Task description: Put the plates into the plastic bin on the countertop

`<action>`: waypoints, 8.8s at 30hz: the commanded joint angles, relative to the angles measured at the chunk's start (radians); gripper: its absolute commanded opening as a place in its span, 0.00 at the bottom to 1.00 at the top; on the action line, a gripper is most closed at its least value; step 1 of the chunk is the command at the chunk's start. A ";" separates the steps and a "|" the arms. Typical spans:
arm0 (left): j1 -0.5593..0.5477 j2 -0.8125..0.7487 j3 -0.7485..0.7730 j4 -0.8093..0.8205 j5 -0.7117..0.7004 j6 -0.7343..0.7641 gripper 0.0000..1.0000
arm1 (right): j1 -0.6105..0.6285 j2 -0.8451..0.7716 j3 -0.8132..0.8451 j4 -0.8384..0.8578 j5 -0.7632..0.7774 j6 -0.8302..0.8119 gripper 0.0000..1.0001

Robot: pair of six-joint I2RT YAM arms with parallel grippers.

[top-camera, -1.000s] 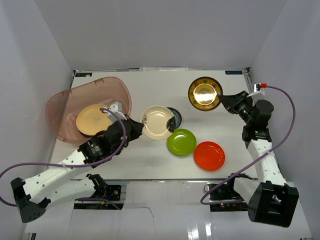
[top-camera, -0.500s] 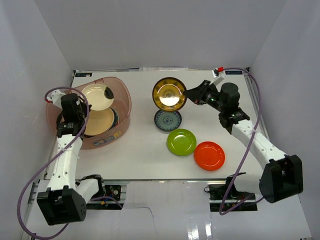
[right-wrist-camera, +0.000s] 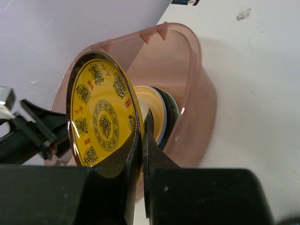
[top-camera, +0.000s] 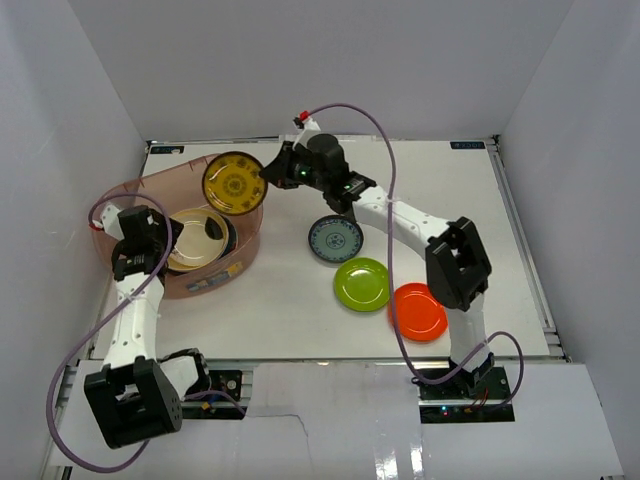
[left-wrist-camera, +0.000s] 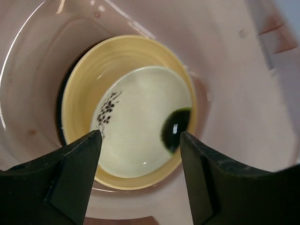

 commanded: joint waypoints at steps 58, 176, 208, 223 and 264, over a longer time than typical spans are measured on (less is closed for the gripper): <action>-1.027 0.679 0.367 0.190 -0.294 -0.073 0.78 | -0.428 -0.682 -1.176 -0.001 -0.056 -0.293 0.45; -1.103 0.283 0.310 0.147 0.272 0.025 0.79 | -0.221 -1.025 -0.881 -0.050 0.255 -0.266 0.08; -1.227 0.658 0.507 0.206 0.127 0.095 0.00 | -0.266 -1.515 -0.977 -0.354 0.415 -0.212 0.36; -0.245 -0.053 0.165 0.033 0.073 0.062 0.00 | -0.264 -1.302 -1.044 -0.253 0.144 -0.166 0.47; -0.533 -0.196 0.107 0.183 0.414 0.180 0.98 | -0.255 -1.242 -0.843 -0.411 0.278 -0.306 0.90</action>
